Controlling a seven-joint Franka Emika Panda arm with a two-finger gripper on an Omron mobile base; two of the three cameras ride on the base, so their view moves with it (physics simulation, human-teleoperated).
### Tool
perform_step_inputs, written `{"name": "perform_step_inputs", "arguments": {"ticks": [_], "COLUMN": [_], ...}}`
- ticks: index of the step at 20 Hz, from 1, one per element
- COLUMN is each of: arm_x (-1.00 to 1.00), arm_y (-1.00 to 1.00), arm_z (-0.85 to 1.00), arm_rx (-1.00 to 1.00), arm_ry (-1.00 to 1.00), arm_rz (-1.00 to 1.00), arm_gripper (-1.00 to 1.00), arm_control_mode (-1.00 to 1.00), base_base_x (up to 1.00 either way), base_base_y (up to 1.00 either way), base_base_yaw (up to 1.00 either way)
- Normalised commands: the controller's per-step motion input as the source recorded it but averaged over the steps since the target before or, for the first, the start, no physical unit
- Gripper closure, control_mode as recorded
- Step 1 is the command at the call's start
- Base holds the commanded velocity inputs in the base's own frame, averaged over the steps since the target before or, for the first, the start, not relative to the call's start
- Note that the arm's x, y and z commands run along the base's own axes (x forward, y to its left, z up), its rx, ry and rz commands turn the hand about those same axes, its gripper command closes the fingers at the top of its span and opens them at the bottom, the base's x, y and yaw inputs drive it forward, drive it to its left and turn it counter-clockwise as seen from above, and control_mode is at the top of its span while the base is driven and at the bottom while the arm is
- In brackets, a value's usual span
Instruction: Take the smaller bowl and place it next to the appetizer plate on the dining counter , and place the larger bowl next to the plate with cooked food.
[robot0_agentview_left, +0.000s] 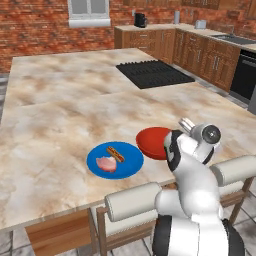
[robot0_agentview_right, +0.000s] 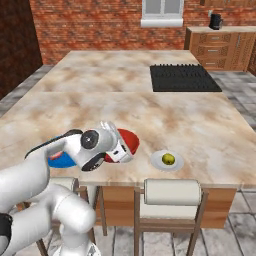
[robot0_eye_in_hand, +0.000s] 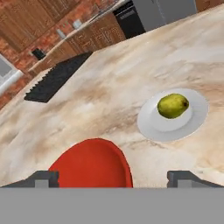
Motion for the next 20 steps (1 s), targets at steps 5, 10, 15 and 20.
{"name": "perform_step_inputs", "arguments": {"ticks": [5, 10, 15, 20], "arm_x": [-0.80, -0.91, -0.90, -0.43], "arm_y": [-0.23, -0.04, 0.50, 0.63], "arm_z": [1.00, 0.92, 0.06, -0.19], "arm_rx": [-0.12, -0.12, -0.15, -0.04], "arm_ry": [0.39, 0.50, 0.41, 0.29], "arm_rz": [0.00, 0.06, 0.43, 0.63], "arm_gripper": [-1.00, -1.00, -1.00, -1.00], "arm_control_mode": [-1.00, -1.00, -1.00, -1.00], "base_base_x": [0.00, 0.00, 0.00, 0.00], "base_base_y": [0.00, 0.00, 0.00, 0.00], "base_base_yaw": [0.00, 0.00, 0.00, 0.00]}}
